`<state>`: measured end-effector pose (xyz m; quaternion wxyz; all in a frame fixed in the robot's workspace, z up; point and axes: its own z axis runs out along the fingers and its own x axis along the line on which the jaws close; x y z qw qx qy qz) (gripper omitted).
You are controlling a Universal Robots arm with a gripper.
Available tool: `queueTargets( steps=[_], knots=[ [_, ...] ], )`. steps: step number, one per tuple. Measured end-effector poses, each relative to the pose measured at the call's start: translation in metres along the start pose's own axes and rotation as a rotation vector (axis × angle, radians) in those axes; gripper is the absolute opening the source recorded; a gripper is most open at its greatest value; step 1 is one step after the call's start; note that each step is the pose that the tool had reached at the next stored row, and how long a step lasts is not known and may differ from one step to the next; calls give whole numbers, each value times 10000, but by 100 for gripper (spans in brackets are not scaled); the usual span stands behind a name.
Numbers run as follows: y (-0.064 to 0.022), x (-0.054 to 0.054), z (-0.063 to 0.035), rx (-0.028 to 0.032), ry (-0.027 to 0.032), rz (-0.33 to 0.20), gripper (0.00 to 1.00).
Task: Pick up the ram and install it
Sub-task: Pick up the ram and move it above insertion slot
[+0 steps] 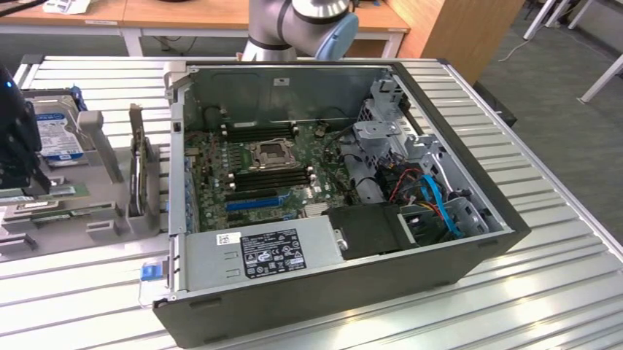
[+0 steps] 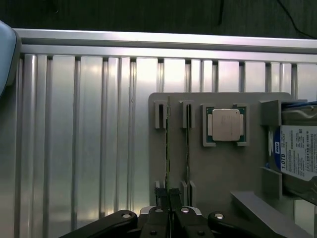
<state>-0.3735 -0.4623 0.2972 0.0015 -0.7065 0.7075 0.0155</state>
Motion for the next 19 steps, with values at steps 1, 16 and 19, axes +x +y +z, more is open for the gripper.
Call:
queueTargets(
  steps=[1,16,19],
  knots=[
    [1,-1,-31,2,-2,0,12],
    [10,-12,-510,1,-13,0,12],
    [12,-15,-603,1,-16,0,12]
  ],
)
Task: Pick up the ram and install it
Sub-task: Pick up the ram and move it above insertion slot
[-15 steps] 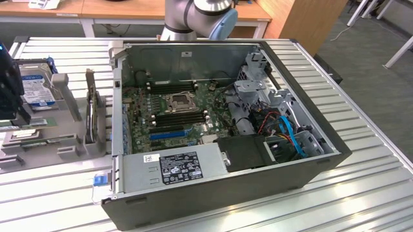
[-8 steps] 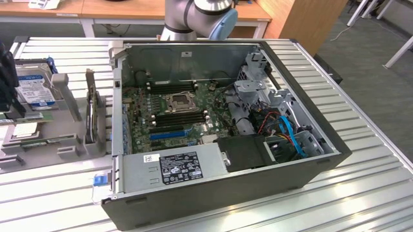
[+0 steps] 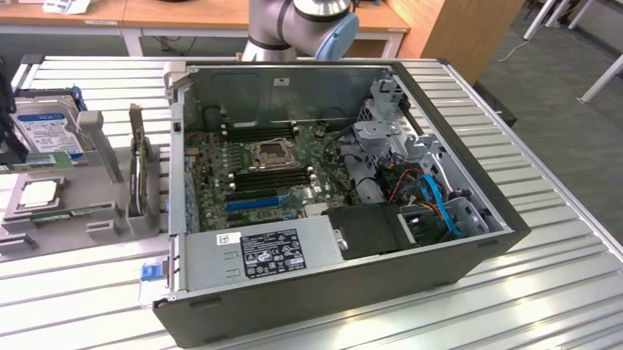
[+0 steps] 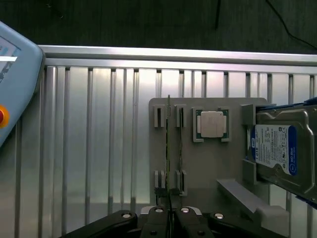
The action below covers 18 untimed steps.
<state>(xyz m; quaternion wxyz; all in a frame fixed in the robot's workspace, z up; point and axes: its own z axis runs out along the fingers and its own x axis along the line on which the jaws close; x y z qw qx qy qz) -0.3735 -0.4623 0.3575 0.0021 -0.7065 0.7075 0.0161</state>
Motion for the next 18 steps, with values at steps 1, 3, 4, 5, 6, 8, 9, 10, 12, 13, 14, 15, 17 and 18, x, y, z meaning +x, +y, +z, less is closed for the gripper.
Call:
queueTargets(
  steps=[1,3,4,5,6,8,9,10,12,13,14,15,17,18],
  knots=[
    [1,-1,-31,0,-1,0,12],
    [2,-2,-91,0,-3,0,12],
    [2,-3,-119,0,-4,0,12],
    [3,-4,-148,-1,-4,0,12],
    [3,-5,-174,0,-5,0,12],
    [4,-6,-225,0,-6,0,12],
    [5,-7,-250,-1,-7,0,12],
    [5,-7,-275,-1,-7,0,12],
    [6,-8,-312,0,-7,-1,12],
    [6,-8,-325,0,-8,0,12],
    [7,-9,-338,0,-8,0,12],
    [7,-9,-353,0,-8,0,12],
    [7,-10,-380,1,-8,-1,12],
    [8,-10,-387,1,-9,-1,12]
  ],
)
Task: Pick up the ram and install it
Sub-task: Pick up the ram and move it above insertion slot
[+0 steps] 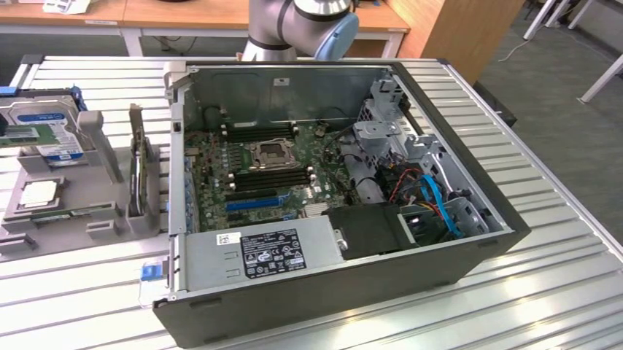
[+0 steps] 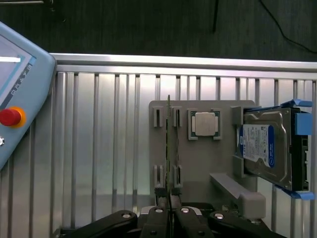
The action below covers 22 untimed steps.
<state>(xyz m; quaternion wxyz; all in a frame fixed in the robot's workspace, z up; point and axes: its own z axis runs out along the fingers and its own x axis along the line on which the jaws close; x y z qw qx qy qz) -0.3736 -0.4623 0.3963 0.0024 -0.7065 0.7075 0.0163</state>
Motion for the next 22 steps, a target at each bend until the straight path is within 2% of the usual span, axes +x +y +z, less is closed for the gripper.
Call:
queueTargets(
  steps=[15,22],
  knots=[
    [-2,-1,-11,-2,2,0,12],
    [-108,-1,-12,-1,0,0,12]
  ],
)
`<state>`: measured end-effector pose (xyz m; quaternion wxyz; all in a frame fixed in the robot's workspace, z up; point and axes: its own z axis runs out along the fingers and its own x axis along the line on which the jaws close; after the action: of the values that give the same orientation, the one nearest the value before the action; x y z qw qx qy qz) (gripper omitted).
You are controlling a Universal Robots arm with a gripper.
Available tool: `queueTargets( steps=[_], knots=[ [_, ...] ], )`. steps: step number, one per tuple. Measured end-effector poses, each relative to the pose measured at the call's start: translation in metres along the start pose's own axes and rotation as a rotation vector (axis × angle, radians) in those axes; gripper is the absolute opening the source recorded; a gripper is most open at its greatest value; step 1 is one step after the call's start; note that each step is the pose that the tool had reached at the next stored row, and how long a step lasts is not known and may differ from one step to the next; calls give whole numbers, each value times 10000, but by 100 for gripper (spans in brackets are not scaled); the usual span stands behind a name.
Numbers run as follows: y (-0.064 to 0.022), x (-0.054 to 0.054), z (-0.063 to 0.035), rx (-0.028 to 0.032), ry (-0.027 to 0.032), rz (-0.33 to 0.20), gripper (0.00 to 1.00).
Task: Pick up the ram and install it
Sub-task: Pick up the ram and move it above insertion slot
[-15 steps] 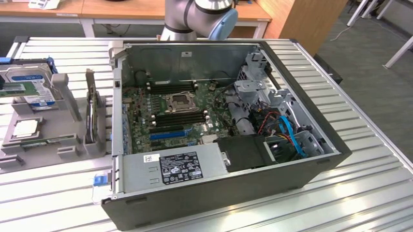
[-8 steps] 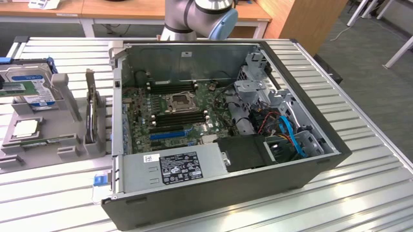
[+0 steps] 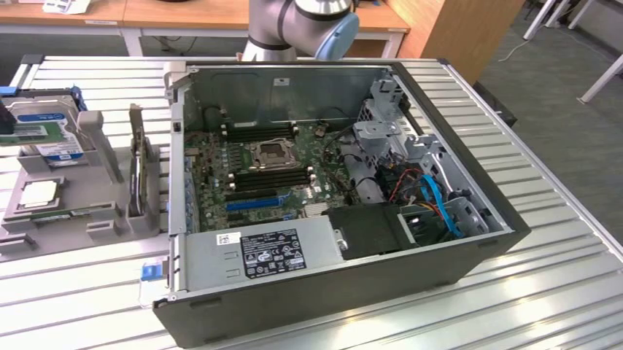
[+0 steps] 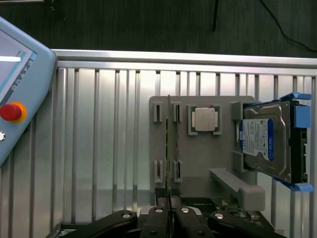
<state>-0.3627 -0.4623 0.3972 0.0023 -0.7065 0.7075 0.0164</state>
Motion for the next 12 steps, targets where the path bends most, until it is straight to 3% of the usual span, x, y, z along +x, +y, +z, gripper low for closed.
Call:
queueTargets(
  steps=[12],
  knots=[
    [-336,-1,-7,-2,-1,1,12]
  ],
)
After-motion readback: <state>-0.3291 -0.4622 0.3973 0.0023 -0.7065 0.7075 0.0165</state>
